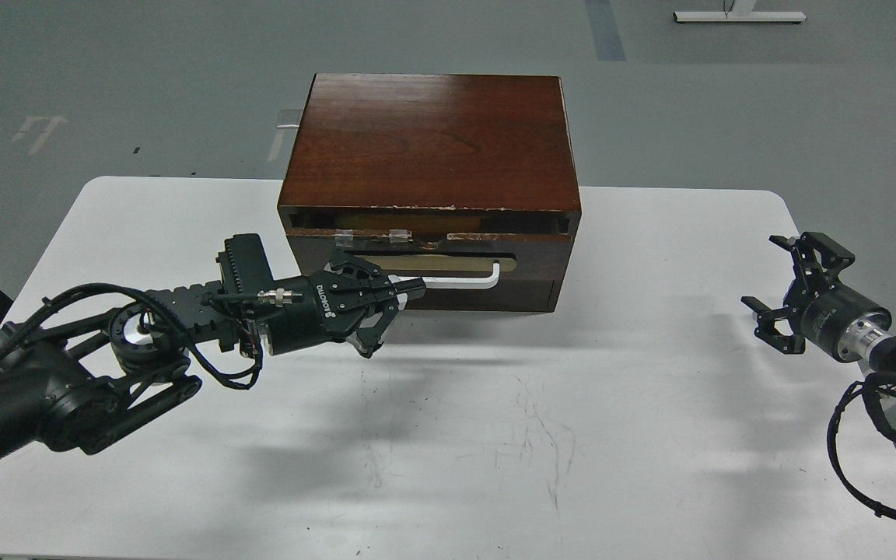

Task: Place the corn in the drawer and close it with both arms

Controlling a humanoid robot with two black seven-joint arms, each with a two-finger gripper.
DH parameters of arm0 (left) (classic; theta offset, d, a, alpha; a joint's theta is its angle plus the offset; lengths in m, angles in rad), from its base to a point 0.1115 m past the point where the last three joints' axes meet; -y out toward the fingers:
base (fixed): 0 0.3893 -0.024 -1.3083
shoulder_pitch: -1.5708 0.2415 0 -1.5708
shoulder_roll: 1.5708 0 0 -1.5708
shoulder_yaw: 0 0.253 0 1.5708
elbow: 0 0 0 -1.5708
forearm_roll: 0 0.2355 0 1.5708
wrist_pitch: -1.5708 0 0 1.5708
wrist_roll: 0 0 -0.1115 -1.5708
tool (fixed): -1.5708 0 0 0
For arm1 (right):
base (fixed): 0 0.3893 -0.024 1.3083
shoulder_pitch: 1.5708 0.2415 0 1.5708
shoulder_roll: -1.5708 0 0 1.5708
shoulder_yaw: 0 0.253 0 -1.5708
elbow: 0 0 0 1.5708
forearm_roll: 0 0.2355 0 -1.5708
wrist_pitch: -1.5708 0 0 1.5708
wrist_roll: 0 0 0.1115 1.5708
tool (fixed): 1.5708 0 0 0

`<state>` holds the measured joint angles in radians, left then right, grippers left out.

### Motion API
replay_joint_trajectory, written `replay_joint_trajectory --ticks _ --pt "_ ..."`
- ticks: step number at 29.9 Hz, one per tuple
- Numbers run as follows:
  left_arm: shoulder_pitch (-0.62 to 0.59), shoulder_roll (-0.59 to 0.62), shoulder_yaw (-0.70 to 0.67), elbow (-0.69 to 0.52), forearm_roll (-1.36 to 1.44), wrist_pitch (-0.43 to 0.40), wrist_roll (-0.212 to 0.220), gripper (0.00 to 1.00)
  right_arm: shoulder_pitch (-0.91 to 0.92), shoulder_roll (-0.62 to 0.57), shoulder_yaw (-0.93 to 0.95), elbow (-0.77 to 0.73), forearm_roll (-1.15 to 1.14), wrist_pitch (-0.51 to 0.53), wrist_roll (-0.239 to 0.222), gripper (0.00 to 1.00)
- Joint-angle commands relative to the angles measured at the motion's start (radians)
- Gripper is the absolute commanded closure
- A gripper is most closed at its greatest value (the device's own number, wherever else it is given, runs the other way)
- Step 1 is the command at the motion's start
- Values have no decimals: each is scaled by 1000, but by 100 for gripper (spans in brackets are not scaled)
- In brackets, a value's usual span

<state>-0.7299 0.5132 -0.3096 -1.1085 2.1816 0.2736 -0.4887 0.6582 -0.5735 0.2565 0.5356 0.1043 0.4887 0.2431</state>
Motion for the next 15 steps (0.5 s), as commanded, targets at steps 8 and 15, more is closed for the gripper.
replay_joint_trajectory --ticks 8,15 --pt "-22 -35 -16 47 0 -1 0 100 0 0 1 0 0 0 -1 1" --pt "-25 -53 -43 65 0 1 2 100 -3 0 0 0 0 0 1 1"
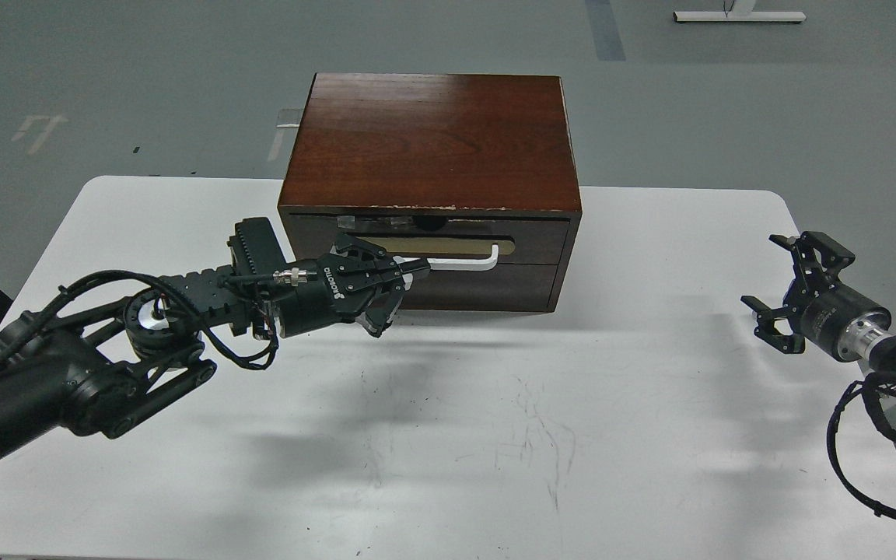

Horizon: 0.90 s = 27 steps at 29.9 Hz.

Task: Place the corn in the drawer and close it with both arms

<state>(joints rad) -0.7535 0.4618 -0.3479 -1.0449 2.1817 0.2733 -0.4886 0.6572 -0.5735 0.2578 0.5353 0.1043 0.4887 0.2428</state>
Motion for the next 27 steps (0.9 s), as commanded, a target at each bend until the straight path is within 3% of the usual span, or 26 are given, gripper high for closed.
replay_joint_trajectory --ticks 1,8,9,10,11,13,15,16,17,24,27 --pt "-1 -2 -5 2 0 1 2 100 -2 0 -2 0 0 0 1 1" --pt "2 12 4 -15 0 9 0 99 -4 0 -3 0 0 0 1 1" --pt "5 15 7 -20 0 9 0 87 -4 0 -3 0 0 0 1 1" --pt "5 15 7 -20 0 9 0 86 -4 0 -3 0 0 0 1 1" --pt "11 17 10 -30 0 9 0 73 -4 0 -3 0 0 0 1 1" --pt "17 24 17 -70 -35 9 0 64 -2 0 -3 0 0 0 1 1" --pt "26 60 23 -133 -112 6 0 39 -2 -2 -3 0 0 0 1 1" --pt "37 76 29 -165 -156 6 0 9 -2 -3 -3 0 0 0 0 1" --pt "43 84 32 -179 -177 6 0 1 -2 -5 -3 0 0 0 0 1" --pt "28 185 -61 -380 -593 -3 0 1 4 -3 -2 2 0 0 3 1" --pt "-49 187 -164 -396 -1018 -63 0 1 25 -2 5 5 0 0 47 1"
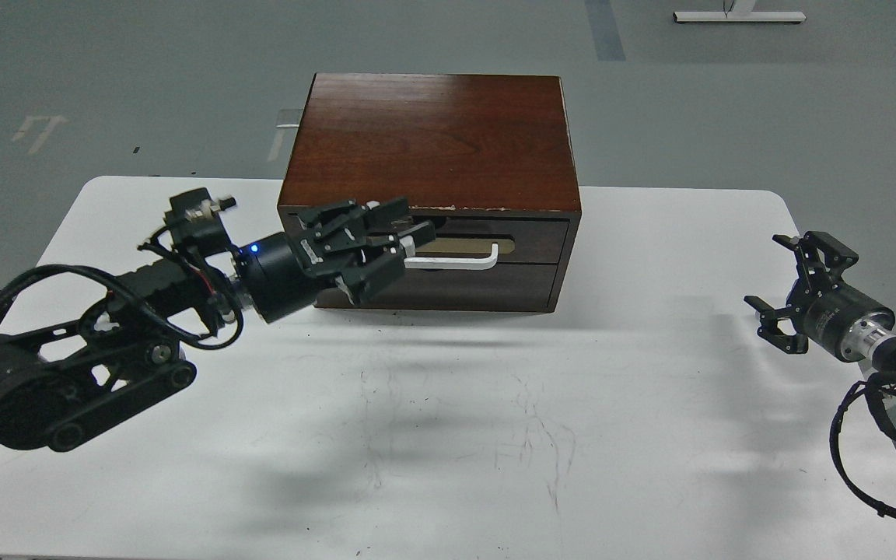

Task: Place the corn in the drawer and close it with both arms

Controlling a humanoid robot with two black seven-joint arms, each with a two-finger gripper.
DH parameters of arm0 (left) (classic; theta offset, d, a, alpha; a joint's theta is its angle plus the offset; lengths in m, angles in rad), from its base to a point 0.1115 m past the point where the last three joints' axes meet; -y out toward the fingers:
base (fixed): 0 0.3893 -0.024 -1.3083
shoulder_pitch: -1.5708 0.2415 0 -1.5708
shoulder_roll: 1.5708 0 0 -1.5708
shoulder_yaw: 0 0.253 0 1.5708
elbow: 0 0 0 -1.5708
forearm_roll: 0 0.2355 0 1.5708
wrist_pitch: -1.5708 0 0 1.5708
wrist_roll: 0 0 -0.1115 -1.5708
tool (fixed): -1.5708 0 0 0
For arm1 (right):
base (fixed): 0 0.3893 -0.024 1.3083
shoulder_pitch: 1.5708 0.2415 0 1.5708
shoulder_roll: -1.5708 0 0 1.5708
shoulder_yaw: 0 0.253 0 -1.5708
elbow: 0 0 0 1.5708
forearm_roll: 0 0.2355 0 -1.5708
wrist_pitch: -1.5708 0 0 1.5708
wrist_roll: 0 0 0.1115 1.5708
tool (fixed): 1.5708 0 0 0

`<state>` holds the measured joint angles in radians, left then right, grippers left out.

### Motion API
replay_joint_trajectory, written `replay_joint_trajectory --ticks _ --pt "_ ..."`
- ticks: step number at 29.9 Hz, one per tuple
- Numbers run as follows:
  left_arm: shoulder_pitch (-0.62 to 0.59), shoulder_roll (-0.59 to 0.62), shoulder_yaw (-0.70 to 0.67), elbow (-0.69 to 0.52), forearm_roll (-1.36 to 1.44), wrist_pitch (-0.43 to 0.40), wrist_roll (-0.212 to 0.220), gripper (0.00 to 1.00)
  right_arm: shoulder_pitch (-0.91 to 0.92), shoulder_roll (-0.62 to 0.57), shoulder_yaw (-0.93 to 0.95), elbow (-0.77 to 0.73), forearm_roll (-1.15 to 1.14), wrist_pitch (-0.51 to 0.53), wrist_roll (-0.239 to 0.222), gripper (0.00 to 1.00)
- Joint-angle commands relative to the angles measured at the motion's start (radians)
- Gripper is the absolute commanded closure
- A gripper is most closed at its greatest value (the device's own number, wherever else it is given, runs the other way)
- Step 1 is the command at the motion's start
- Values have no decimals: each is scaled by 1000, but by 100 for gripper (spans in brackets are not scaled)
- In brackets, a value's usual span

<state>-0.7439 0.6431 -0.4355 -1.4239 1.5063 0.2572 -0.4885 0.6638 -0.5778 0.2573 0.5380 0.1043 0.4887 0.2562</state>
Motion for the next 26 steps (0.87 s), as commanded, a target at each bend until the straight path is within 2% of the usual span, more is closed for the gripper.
replay_joint_trajectory --ticks 1,4,5,6,7,9,11,13,18,19,20,21,26 --pt "-92 10 -107 8 -526 -84 0 1 48 4 8 3 0 0 64 1" --pt "-110 13 -141 126 -854 -140 0 1 92 6 13 14 2 0 126 1" --pt "-110 13 -144 178 -982 -156 55 1 114 9 14 28 2 0 153 1" --pt "-109 13 -144 200 -1035 -161 89 1 125 10 14 36 2 0 167 1" --pt "-100 13 -141 235 -1116 -164 147 1 144 15 14 57 2 0 195 1" --pt "-66 10 -137 285 -1199 -176 197 1 167 24 14 74 2 0 233 1" --pt "-23 6 -140 315 -1233 -226 205 1 181 42 14 77 2 0 233 1" --pt "52 -3 -143 339 -1285 -343 220 1 201 94 14 79 0 0 233 1" --pt "139 0 -167 341 -1324 -371 248 1 224 145 2 121 0 -11 233 1" --pt "149 1 -175 341 -1324 -377 251 1 224 144 2 137 0 -30 226 1" --pt "164 6 -195 341 -1325 -398 257 1 226 142 0 167 0 -77 192 1" --pt "175 9 -219 339 -1327 -423 263 1 223 139 2 192 0 -105 181 0" --pt "181 10 -259 341 -1328 -437 294 1 218 109 23 264 2 -111 183 0"
